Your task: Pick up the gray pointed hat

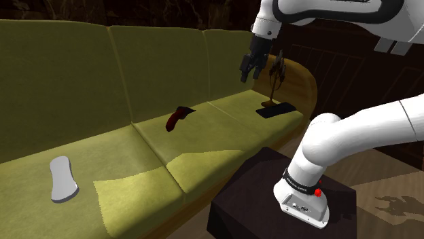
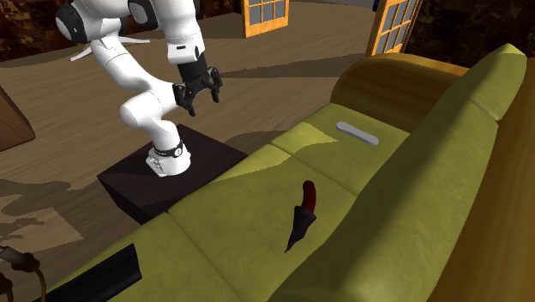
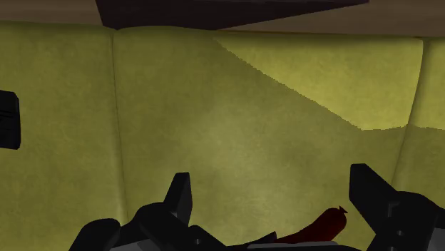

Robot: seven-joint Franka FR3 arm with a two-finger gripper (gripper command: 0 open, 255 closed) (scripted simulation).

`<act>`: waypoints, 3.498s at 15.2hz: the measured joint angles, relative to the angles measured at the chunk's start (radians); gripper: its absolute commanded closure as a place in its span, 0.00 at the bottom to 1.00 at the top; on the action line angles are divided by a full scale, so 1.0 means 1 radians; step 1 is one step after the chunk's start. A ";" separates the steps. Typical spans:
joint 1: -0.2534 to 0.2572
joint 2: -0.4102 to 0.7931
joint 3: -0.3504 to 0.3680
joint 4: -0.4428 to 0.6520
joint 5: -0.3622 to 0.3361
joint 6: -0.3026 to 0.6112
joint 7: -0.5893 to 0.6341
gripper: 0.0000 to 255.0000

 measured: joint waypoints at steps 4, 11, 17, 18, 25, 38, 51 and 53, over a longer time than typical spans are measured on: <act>-0.008 0.072 0.039 0.016 0.019 0.038 0.080 0.00; -0.039 0.334 0.149 0.108 0.056 0.147 0.345 0.00; -0.064 0.605 0.213 0.269 0.047 0.204 0.574 0.00; -0.067 0.649 0.219 0.295 0.043 0.211 0.610 0.00; -0.070 0.959 0.228 0.534 0.009 0.216 0.847 0.00; -0.055 1.462 0.164 1.032 0.009 0.125 1.130 0.00; -0.054 1.500 0.161 1.008 0.008 0.186 1.132 1.00; -0.054 1.499 0.161 1.008 0.008 0.186 1.132 1.00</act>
